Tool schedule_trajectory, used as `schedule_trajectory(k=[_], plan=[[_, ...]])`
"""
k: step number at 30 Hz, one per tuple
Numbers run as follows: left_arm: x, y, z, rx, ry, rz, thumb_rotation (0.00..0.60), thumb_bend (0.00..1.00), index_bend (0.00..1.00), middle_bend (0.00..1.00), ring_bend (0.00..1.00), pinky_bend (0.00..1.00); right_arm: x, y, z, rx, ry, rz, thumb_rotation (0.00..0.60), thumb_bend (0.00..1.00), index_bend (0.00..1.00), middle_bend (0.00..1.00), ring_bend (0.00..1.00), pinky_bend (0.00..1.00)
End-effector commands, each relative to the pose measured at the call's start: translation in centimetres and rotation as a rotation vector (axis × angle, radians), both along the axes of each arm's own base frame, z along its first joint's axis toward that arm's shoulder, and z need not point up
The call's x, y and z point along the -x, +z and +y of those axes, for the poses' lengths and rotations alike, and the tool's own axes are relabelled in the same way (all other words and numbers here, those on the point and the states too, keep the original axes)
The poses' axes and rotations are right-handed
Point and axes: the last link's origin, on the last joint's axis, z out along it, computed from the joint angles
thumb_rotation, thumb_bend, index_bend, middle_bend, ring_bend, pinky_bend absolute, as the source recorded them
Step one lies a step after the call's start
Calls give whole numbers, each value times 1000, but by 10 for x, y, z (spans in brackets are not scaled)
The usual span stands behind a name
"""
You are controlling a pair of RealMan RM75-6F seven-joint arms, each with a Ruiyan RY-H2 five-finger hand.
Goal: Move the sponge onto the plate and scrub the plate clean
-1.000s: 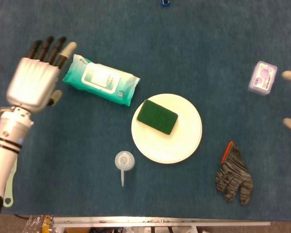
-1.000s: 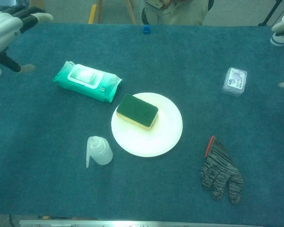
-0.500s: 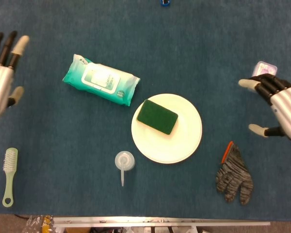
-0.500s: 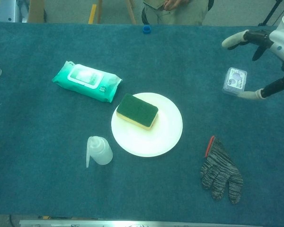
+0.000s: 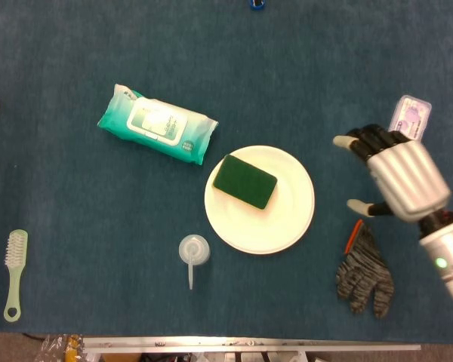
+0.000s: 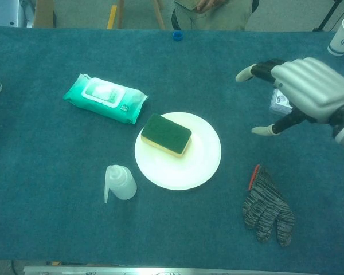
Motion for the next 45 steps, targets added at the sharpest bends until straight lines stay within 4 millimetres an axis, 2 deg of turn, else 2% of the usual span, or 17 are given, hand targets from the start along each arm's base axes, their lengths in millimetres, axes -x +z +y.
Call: schedule_trajectory(k=[1, 10, 21, 30, 34, 40, 45], plan=[[5, 4, -4, 0, 8, -4, 600, 215, 39, 31, 0, 82, -14, -23, -3, -37, -20, 35, 508, 0, 253, 265, 209, 373], [9, 4, -10, 27, 3, -17, 600, 215, 39, 30, 0, 82, -36, -50, -2, -88, -68, 89, 504, 0, 253, 265, 209, 373], [6, 0, -13, 46, -22, -37, 600, 215, 39, 30, 0, 82, -71, -73, -18, -111, -59, 160, 503, 0, 253, 265, 209, 373], [12, 0, -16, 49, -1, -50, 600, 215, 39, 29, 0, 82, -73, -88, -25, -180, 11, 217, 502, 0, 253, 254, 170, 371], [15, 1, -16, 46, 10, -57, 600, 215, 39, 29, 0, 82, -75, -94, -28, -237, 58, 232, 500, 0, 253, 213, 121, 301], [16, 2, -16, 45, 14, -64, 600, 215, 39, 28, 0, 81, -83, -103, -28, -298, 117, 215, 497, 0, 253, 184, 77, 250], [15, 1, -17, 51, 15, -71, 600, 215, 39, 27, 0, 82, -95, -108, -27, -361, 164, 196, 444, 0, 253, 166, 44, 183]])
